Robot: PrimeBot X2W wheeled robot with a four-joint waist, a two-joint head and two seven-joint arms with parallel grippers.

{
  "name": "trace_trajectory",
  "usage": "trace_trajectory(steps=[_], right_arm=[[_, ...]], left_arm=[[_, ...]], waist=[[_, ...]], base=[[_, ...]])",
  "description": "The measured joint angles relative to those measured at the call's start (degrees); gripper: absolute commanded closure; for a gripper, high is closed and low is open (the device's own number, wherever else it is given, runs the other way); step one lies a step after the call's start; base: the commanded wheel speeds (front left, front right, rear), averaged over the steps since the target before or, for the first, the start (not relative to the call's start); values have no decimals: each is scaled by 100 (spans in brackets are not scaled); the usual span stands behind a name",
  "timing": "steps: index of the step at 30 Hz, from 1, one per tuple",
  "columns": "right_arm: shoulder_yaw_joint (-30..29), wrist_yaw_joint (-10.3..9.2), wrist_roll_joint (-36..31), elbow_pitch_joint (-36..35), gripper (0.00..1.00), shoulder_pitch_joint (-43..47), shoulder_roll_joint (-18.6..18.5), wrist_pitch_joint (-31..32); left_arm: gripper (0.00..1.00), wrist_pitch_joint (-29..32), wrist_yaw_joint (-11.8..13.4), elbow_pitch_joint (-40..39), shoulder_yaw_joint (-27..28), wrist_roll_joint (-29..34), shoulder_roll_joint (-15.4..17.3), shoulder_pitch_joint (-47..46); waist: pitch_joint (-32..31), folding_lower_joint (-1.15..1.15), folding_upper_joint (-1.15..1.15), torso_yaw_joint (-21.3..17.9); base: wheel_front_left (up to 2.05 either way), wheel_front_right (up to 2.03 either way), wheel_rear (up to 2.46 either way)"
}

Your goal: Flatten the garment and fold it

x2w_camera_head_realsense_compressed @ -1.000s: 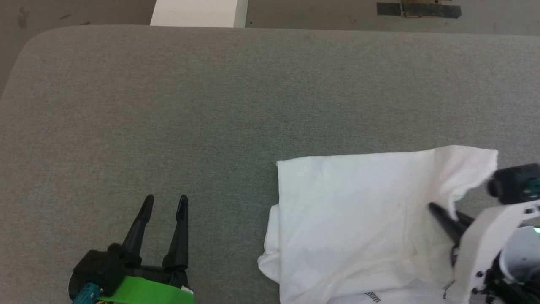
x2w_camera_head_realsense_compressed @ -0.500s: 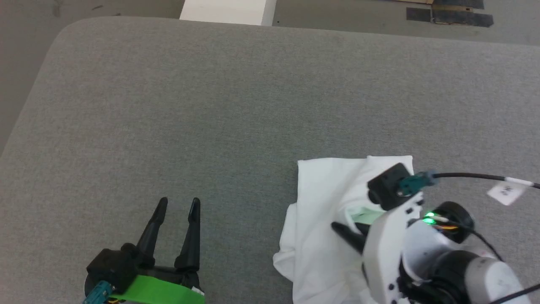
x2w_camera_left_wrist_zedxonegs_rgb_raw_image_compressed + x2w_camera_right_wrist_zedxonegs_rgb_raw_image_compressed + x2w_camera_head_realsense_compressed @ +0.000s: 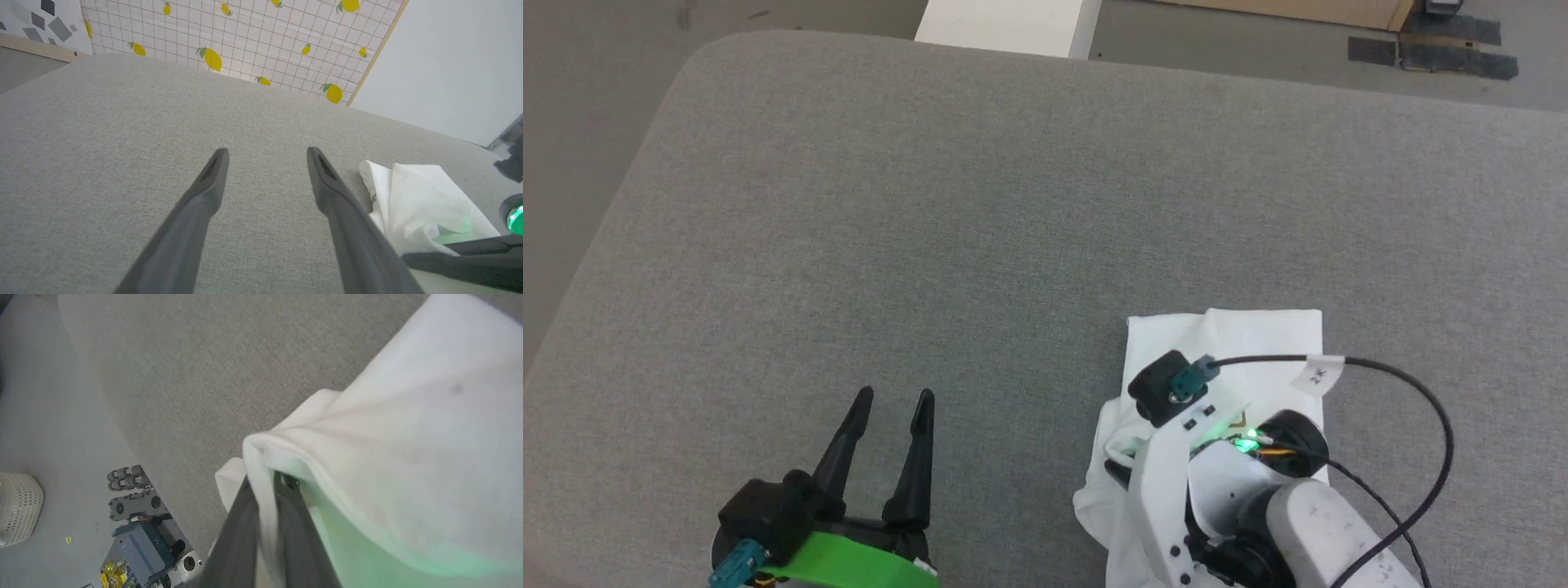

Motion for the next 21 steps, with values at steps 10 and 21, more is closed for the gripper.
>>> trace_trajectory(steps=[10, 21], right_arm=[[98, 0, 276, 244, 0, -103, 31, -432], [-2204, 0, 211, -1978, 0, 863, -207, -116]], left_arm=[[0, 2, -2, 76, -37, 0, 4, 7], [0, 9, 57, -122, -8, 15, 100, 22]], waist=[[-213, 0, 0, -118], [-163, 0, 0, -414]], base=[[0, 0, 0], [0, 0, 0]])
